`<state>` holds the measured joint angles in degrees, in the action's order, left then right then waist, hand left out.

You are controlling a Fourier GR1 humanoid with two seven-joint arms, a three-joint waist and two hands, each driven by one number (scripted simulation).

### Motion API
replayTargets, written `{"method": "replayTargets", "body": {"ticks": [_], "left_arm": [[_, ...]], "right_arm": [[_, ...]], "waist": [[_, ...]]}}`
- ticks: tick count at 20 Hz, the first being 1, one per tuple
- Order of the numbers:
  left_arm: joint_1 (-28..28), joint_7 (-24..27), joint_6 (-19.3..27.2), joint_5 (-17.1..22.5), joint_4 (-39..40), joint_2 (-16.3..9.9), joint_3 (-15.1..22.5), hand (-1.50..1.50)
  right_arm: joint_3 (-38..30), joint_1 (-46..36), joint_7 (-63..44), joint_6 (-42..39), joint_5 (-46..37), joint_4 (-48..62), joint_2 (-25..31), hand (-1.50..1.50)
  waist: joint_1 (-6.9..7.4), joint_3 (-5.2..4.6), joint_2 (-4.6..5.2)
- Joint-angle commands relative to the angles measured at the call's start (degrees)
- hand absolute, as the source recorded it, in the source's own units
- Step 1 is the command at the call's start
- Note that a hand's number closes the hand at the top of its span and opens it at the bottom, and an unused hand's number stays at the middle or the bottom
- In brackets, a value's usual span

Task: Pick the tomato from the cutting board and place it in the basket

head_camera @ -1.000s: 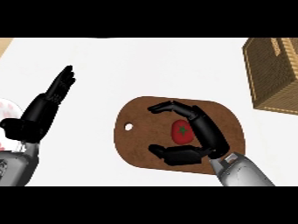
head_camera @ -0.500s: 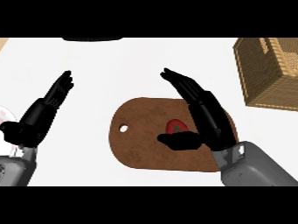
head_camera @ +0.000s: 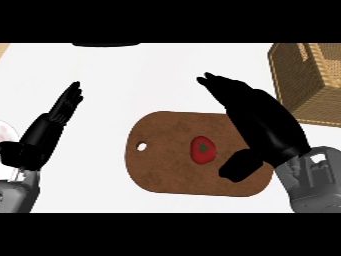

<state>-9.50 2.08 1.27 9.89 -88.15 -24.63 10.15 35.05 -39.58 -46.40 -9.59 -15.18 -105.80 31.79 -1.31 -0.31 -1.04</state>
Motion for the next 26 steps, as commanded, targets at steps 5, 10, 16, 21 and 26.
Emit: {"method": "replayTargets", "body": {"ticks": [5,10,16,21,26], "left_arm": [[-2.0,-0.7,-1.6,0.3,1.0,0.7,-1.2,0.0],[3.4,-0.5,-0.9,-1.1,-3.9,1.2,-0.9,0.0],[1.0,0.1,-1.9,-2.9,-1.9,3.1,-1.2,0.0],[-0.9,-0.8,-3.4,-3.9,-0.1,3.4,-3.0,0.0],[-3.2,-2.7,-4.7,-4.1,-0.5,3.8,-4.1,0.0]], "right_arm": [[-9.1,-2.6,-19.3,-16.7,21.0,-13.6,4.6,-1.5],[-15.2,2.0,-20.2,-15.9,26.3,-20.1,10.6,-1.5],[-8.2,6.0,-15.3,-10.4,13.1,-16.7,4.3,-1.5],[-12.8,13.2,-6.5,-10.9,9.0,-14.2,2.3,-1.5],[-6.9,18.2,0.6,-5.9,-3.6,-10.3,-4.2,-1.5]], "waist": [[0.16,0.24,0.69],[0.71,0.3,0.7],[1.51,0.3,1.01],[1.28,0.32,1.06],[1.27,0.34,1.12]]}}
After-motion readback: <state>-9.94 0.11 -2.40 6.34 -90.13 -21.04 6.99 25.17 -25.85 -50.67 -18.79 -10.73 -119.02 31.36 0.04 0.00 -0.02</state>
